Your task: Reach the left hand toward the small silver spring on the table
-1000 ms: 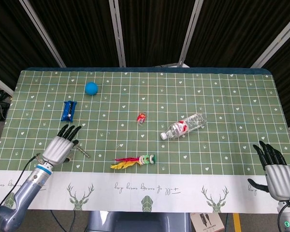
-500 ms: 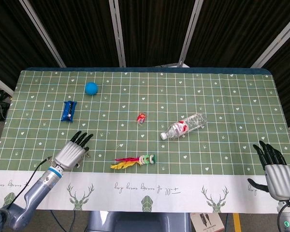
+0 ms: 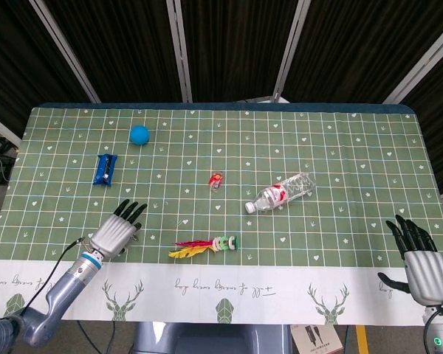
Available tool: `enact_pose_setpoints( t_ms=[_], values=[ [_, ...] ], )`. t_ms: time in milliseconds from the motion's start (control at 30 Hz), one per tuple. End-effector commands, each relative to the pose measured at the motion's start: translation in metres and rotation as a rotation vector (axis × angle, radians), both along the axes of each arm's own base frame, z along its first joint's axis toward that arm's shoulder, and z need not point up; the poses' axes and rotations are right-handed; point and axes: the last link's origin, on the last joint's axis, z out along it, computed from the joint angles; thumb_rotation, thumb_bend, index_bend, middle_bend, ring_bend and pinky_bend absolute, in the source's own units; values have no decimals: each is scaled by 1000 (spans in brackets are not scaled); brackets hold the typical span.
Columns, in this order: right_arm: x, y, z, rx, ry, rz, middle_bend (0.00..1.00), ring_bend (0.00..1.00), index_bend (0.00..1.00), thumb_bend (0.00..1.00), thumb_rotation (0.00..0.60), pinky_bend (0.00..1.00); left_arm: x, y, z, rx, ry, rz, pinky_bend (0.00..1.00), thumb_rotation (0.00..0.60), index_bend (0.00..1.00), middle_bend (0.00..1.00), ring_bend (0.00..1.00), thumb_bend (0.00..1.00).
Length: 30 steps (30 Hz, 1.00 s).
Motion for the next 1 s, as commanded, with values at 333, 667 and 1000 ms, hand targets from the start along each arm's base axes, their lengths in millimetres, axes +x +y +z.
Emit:
enact_pose_setpoints(
  t_ms=[333, 667, 1000],
  values=[
    [0, 1, 0, -2, 2, 2, 0, 0, 86, 22, 600, 119, 3, 0, -7, -14, 22, 3, 0, 600, 468, 0, 0, 327],
    [0, 1, 0, -8, 5, -1, 0, 0, 87, 24, 600, 118, 2, 4, -12, -11, 43, 12, 0, 600, 479, 0, 0, 327],
    [1, 1, 0, -8, 6, -3, 0, 0, 87, 24, 600, 119, 2, 5, -18, -14, 59, 16, 0, 600, 523, 0, 0, 336]
  ],
)
